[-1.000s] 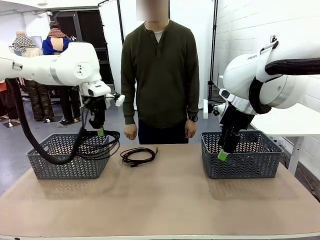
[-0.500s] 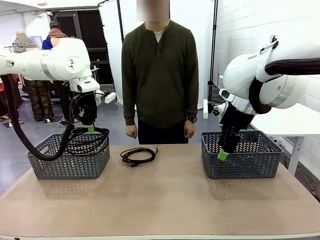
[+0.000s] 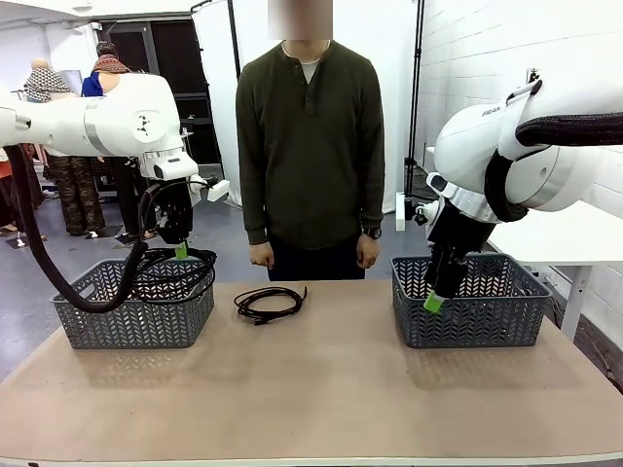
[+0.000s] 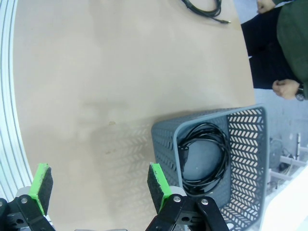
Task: Organize the cables according to human instructions.
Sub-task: Pick up a bundle of cables and place it in the basket indicated by the human.
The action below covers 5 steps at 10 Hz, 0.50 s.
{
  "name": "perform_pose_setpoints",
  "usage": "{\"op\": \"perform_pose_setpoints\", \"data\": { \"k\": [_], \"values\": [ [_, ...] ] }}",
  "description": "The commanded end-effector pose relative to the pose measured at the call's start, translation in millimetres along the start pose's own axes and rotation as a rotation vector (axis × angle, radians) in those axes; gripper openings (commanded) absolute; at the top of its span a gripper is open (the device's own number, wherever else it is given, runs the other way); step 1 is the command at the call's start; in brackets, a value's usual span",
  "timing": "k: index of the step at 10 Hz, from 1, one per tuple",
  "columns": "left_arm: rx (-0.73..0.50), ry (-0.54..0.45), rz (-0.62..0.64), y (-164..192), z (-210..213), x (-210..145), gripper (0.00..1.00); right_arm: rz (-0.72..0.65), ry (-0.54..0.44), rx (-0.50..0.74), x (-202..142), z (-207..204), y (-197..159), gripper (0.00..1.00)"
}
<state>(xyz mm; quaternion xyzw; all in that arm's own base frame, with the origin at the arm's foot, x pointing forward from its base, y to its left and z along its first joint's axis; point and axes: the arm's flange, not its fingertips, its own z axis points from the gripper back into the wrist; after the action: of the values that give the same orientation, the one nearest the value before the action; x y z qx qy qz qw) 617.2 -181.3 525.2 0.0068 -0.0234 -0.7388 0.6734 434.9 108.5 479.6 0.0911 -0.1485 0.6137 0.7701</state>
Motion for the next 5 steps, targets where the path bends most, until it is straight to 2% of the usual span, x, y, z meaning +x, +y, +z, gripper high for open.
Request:
{"op": "perform_pose_setpoints", "data": {
  "k": [1,5],
  "values": [
    [0.0,0.0,0.0,0,0,0,0.0,-0.01,0.007,-0.007,2,-1,-3,1.0],
    [-0.011,0.016,0.009,28,7,-36,0.0,-0.01,0.007,-0.007,2,-1,-3,1.0]
  ]
}}
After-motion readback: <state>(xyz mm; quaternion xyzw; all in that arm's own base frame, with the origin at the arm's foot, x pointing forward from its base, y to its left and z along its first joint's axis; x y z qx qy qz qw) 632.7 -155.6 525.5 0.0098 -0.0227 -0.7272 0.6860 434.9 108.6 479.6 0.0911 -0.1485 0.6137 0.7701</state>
